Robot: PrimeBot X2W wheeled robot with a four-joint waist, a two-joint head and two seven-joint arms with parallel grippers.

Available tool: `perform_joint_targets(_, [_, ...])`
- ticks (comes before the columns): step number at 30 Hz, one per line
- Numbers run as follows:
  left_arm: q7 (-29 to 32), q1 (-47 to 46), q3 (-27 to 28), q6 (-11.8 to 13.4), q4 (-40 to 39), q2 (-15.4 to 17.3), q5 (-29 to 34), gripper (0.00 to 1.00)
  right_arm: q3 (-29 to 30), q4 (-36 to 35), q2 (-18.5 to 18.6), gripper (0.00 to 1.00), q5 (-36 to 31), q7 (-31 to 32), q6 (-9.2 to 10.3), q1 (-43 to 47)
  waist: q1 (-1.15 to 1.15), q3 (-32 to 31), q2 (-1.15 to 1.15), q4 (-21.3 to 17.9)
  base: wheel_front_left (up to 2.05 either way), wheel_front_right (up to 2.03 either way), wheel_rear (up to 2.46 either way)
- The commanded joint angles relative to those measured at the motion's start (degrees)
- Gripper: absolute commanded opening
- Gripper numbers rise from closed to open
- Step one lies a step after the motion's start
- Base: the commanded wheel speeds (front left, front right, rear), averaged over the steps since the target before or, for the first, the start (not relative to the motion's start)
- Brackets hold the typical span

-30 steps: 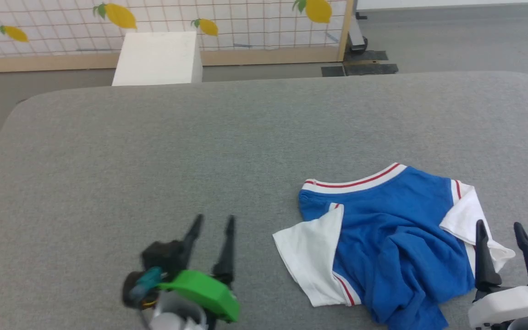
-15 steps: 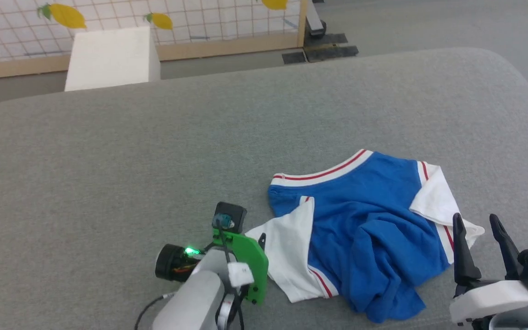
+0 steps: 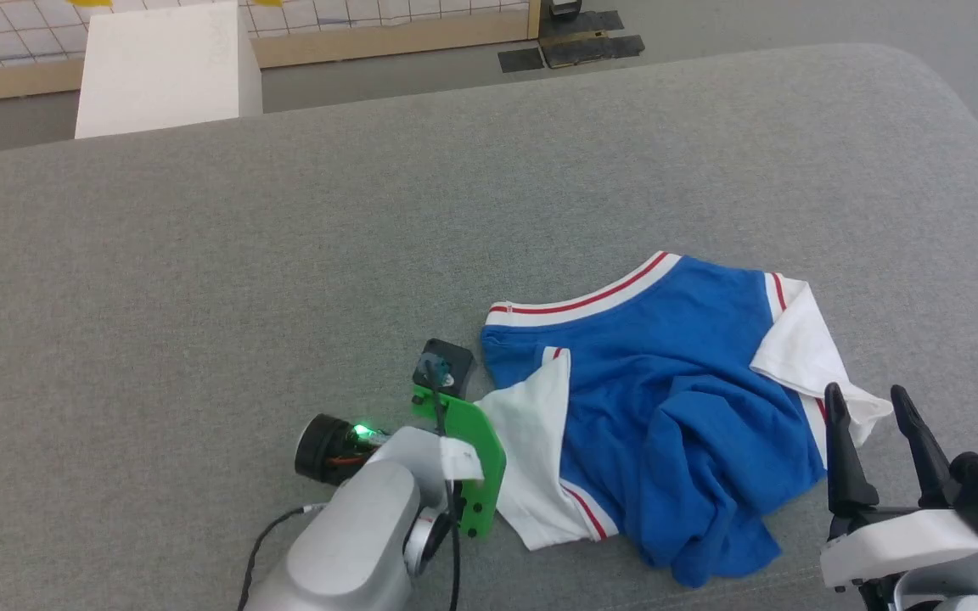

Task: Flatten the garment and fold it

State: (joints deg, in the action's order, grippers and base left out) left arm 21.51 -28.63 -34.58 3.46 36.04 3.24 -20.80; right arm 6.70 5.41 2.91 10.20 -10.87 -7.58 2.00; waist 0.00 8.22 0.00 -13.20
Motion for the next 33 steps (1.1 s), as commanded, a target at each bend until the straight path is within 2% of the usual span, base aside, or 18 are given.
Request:
perform_joint_targets(1, [-1.93, 1.75, 0.88, 0.84, -0.33, 0.37, -0.93, 0.0, -0.07, 0.15, -0.03, 1.0, 0.31, -0.54, 0.09, -1.15, 0.0, -0.07, 0.0, 0.28, 0.0, 0.0, 0.0])
perform_joint_targets(5, [-9.55, 4.09, 6.65, 4.54, -4.95, 2.4, -3.29, 0.0, 0.48, 0.1, -0.03, 1.0, 0.21, -0.59, 0.09, -1.2, 0.0, -0.44, 0.0, 1.3, 0.0, 0.0, 0.0])
perform_joint_targets(10, [-14.95, 7.99, 14.14, 8.47, -10.62, 6.82, -6.25, 0.0, 0.72, -0.28, -0.03, 1.0, 0.02, -0.13, 0.09, -0.85, 0.0, -0.96, 0.0, 2.82, 0.0, 0.0, 0.0])
perform_joint_targets(15, [-15.46, 12.67, 20.12, 11.72, -13.18, 10.45, -9.32, 0.0, 0.13, -0.33, -0.03, 1.0, -0.42, 1.37, 0.09, -1.02, 0.0, -1.22, 0.0, 4.21, 0.0, 0.0, 0.0])
perform_joint_targets(20, [-14.71, 16.92, 22.37, 13.01, -14.16, 11.45, -11.38, 0.01, 0.38, -0.09, -0.03, 1.0, -1.29, 3.62, 0.09, -0.98, 0.0, -1.31, 0.0, 5.0, 0.0, 0.0, 0.0])
perform_joint_targets(21, [-14.85, 17.62, 22.38, 12.54, -14.48, 11.35, -11.83, 0.78, 0.5, -0.1, -0.03, 1.0, -1.67, 4.14, 0.09, -0.93, 0.0, -1.35, 0.0, 5.14, 0.0, 0.0, 0.0])
perform_joint_targets(22, [-15.25, 18.12, 22.55, 12.24, -14.8, 11.1, -12.28, 1.0, 0.49, -0.12, -0.03, 1.0, -2.01, 4.6, 0.09, -0.88, 0.0, -1.42, 0.0, 5.24, 0.0, 0.0, 0.0])
perform_joint_targets(24, [-17.17, 19.14, 22.8, 11.27, -15.65, 10.66, -12.86, 1.0, 0.18, -0.2, -0.03, 1.0, -3.08, 5.85, 0.09, -0.88, 0.0, -1.69, 0.0, 5.33, 0.0, 0.0, 0.0])
perform_joint_targets(28, [-26.14, 20.94, 24.09, 8.79, -18.32, 9.31, -13.32, 1.0, -0.59, -0.49, -0.03, 1.0, -7.15, 9.78, 0.09, -1.52, 0.0, -2.34, 0.0, 5.59, 0.0, 0.0, 0.0])
perform_joint_targets(30, [-31.77, 21.9, 24.35, 7.1, -19.67, 8.82, -12.84, 1.0, -0.48, -0.53, -0.03, 1.0, -10.25, 13.14, 0.09, -2.39, 0.0, -2.57, 0.0, 5.77, 0.0, 0.0, 0.0])
perform_joint_targets(33, [-35.25, 22.6, 24.4, 5.16, -20.81, 8.51, -11.53, 1.0, 0.11, 0.01, -0.03, 1.0, -14.17, 18.38, 0.09, -4.21, 0.0, -2.7, 0.0, 6.24, 0.0, 0.0, 0.0])
